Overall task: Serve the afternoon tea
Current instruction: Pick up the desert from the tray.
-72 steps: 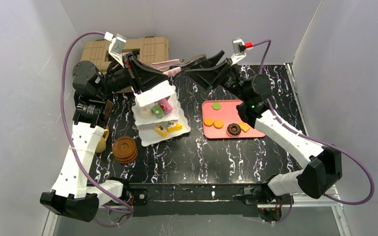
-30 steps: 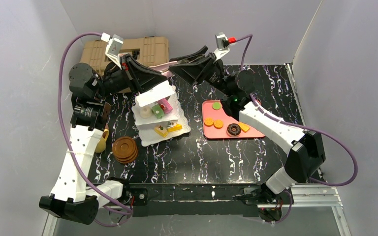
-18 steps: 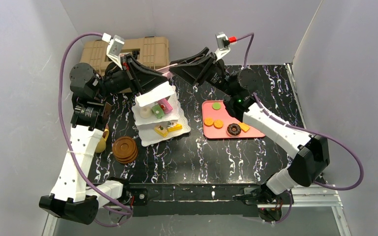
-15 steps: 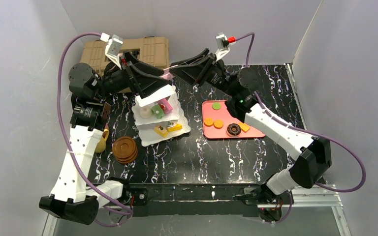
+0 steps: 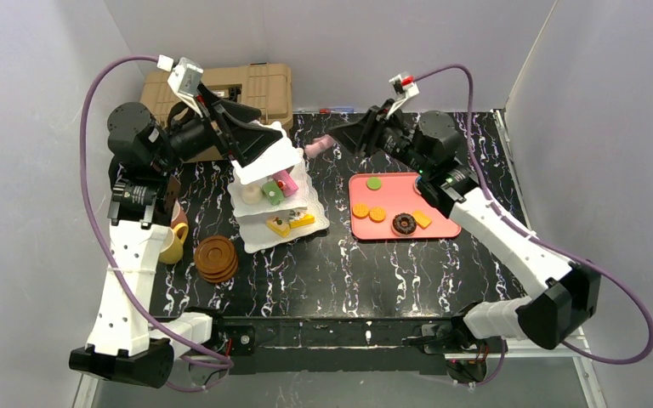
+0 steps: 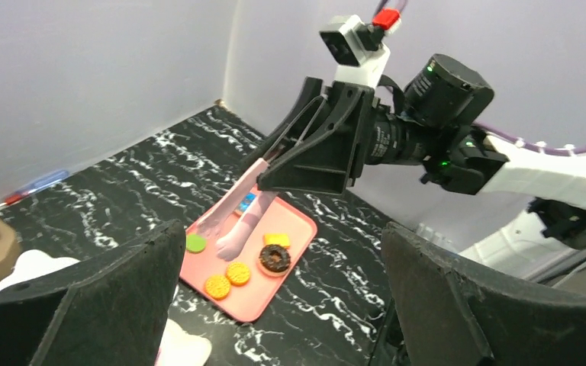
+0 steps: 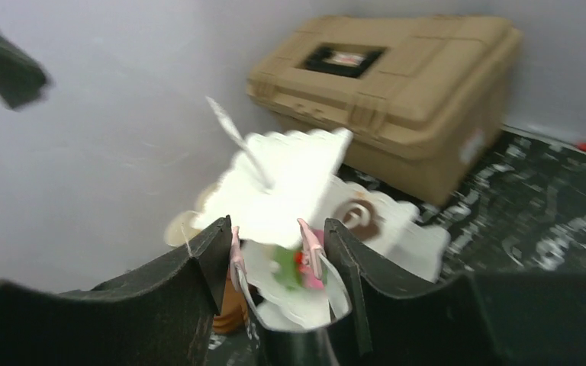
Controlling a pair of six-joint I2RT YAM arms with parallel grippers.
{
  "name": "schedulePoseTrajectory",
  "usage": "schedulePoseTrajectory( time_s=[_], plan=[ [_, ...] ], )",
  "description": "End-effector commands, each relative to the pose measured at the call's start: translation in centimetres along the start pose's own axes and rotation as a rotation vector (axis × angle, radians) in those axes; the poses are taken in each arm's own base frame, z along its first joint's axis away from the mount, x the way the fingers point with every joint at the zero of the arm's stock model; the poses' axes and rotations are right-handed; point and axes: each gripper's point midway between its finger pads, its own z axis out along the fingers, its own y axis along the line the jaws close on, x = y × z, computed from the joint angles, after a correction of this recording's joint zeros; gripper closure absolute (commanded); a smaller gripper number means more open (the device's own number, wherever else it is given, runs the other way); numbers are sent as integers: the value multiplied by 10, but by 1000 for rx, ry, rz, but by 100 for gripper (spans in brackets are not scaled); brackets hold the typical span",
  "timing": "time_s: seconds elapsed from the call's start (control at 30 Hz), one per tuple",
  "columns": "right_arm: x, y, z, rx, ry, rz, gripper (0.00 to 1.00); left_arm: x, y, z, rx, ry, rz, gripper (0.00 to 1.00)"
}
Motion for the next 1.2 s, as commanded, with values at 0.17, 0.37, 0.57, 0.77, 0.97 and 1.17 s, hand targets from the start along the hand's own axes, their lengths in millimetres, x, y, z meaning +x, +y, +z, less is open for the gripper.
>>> schedulePoseTrajectory(
  time_s=[0.17, 0.37, 0.57, 0.77, 0.97, 1.17],
  plan=[
    [66, -114, -91, 526, 229, -229, 46, 9, 10, -24, -148, 100, 176, 2],
    [94, -153, -132, 691, 298, -250, 46, 15, 10, -31, -168, 118, 197, 2],
    [106, -184, -142, 777, 305, -279, 46, 25, 15, -34, -190, 152, 169, 2],
    [92, -218, -139, 894, 255, -319, 46, 33, 16, -37, -194, 184, 166, 2],
    [70, -264, -149, 1054, 183, -373, 46, 38, 19, -42, -217, 203, 175, 2],
    [57, -300, -165, 1166, 123, -404, 42, 39, 18, -45, -224, 208, 194, 2]
  ],
)
